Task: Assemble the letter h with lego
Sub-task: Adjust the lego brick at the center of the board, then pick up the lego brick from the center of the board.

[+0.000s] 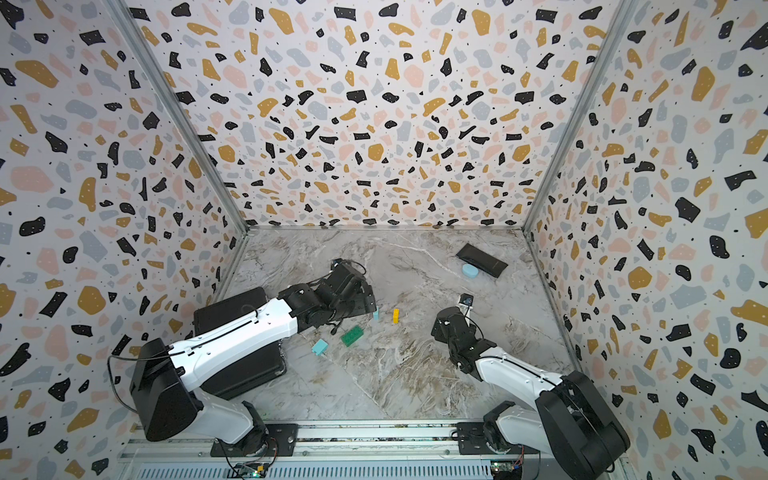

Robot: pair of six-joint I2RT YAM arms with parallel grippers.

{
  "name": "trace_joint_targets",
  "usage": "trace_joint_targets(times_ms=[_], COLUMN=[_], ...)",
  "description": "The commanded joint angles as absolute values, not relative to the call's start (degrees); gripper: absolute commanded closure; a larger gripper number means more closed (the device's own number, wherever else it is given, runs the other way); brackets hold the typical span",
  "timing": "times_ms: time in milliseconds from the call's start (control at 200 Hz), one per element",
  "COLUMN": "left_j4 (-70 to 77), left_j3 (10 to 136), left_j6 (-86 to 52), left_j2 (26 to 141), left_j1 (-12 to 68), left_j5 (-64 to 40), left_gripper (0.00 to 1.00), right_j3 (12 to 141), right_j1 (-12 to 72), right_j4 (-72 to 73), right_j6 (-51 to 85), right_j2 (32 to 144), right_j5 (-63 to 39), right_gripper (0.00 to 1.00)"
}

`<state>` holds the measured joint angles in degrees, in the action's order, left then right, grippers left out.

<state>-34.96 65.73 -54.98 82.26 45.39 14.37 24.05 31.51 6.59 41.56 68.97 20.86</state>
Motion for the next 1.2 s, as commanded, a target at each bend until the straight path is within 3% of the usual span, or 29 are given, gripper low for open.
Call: trace_joint_targets(times_ms=[0,175,566,921,1196], left_j4=[-35.7,-28.7,-41.1,-40.5,-41.2], left_j3=[58.5,51.1,66.5,69.4,69.9], left_j6=[-63.9,-67.0,-66.5,-66.8,-66.1], left_j2=[78.6,78.8,99.0,104.4,105.6], left_j1=[43.3,38.8,39.3,39.7,39.7], left_j5=[12.4,1.9,-3.2,-2.8,-1.8], left_gripper=[0.01,0.01,0.01,0.00,0.16], right_j3=[25.1,25.1,26.1,26.5,26.6], right_j1=[31.4,31.4,31.4,31.4,31.4], right_j4=[8.1,8.7,8.5,8.4,8.5], right_j6=[40.5,40.3,40.0,39.8,39.9], right_j2=[68.9,69.6,71.5,71.9,72.1], right_j5=[17.9,17.2,16.2,16.1,15.6], right_gripper=[0.24,0.24,0.25,0.25,0.25])
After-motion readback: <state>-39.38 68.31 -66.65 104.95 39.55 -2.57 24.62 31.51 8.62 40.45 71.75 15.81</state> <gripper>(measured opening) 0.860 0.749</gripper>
